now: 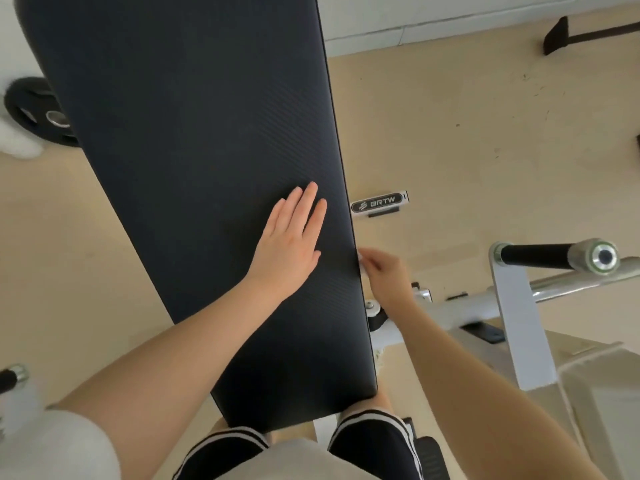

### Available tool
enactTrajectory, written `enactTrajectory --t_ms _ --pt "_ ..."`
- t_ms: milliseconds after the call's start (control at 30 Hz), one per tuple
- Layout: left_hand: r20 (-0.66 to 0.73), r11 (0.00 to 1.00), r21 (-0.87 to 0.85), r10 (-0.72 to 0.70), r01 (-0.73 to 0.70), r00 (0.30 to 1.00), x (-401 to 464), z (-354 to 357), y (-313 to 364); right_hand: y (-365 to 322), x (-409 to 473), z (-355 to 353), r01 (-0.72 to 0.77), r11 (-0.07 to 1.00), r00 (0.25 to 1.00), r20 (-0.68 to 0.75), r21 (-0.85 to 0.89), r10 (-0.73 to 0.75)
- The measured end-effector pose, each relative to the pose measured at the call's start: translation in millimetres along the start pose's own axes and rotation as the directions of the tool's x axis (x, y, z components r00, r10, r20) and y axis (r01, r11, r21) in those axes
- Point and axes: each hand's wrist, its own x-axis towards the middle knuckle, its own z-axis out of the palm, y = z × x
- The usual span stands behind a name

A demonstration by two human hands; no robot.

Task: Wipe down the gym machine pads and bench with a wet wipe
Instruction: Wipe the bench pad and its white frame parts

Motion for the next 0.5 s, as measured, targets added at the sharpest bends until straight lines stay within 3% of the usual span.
enactTrajectory --t_ms 67,133,333,433,500 --pt "0.076 0.998 0.035 0.041 -0.044 0.996 -22 11 11 37 -23 8 -0.134 0.991 0.991 0.019 0.006 0.134" --pt "0.131 0.997 0.060 0.041 -0.049 0.990 -40 22 21 46 -25 12 -0.169 0.985 0.986 -0.001 0.041 0.169" --pt "0.156 0.991 0.130 -0.010 -0.010 0.988 -65 45 60 -19 33 2 0.144 0.975 0.989 -0.065 0.169 -0.134" --pt "0.162 0.984 0.163 0.046 -0.073 0.986 -74 60 82 -8 35 -2 0.191 0.970 0.981 -0.002 0.152 -0.193" --pt "0.218 0.981 0.185 0.009 -0.050 0.976 -81 71 95 25 21 -5 0.166 0.984 0.982 0.083 0.059 -0.170"
